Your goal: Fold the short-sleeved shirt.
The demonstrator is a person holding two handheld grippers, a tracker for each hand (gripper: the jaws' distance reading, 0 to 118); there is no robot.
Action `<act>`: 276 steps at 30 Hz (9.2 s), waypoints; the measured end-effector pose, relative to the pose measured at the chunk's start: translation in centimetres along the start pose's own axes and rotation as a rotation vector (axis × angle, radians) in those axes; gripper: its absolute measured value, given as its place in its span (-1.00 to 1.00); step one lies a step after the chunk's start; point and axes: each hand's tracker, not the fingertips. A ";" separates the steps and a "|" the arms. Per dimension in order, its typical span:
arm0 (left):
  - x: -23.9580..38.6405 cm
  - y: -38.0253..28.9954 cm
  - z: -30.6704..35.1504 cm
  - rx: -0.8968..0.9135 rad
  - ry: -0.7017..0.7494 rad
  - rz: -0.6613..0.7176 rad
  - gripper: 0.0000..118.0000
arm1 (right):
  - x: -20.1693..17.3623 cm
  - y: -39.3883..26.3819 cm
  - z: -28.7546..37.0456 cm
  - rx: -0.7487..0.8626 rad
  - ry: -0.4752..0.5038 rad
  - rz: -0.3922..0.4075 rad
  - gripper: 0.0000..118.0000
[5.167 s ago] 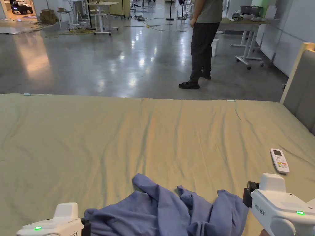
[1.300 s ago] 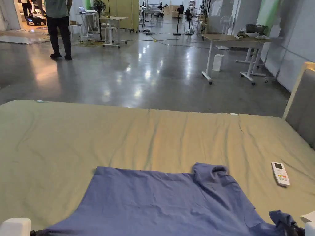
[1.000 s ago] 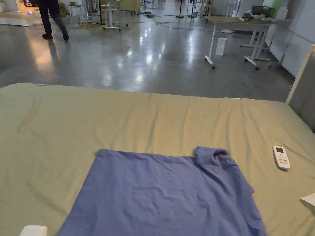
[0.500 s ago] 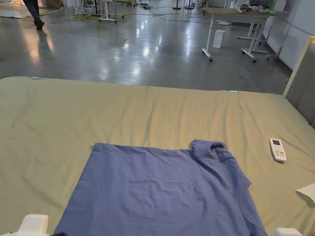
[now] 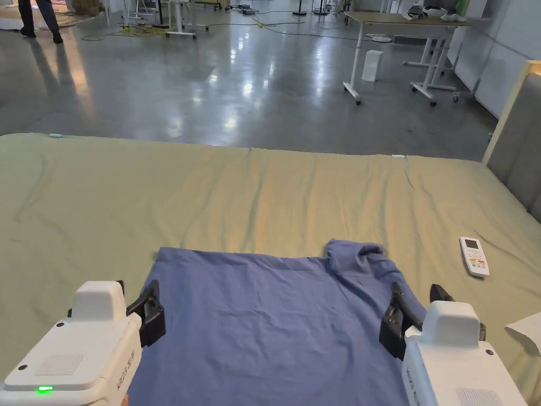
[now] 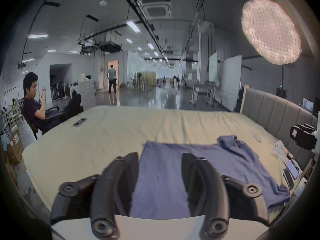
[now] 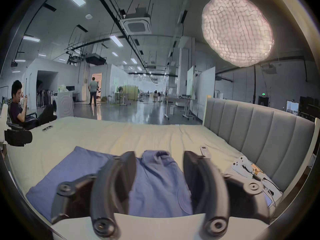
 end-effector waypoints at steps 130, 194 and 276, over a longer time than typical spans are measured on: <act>-3.8 37.9 -19.8 0.059 0.064 -0.150 -0.90 | 12.7 31.4 -26.6 0.114 -0.009 0.042 -0.94; -11.8 -11.5 2.9 -0.592 -0.011 -0.101 -0.90 | 9.2 -12.6 6.5 -0.613 0.115 0.076 -0.94; -9.4 -13.8 0.2 -0.864 0.091 -0.025 -0.15 | -1.0 -5.2 0.0 -0.211 0.090 0.035 -1.00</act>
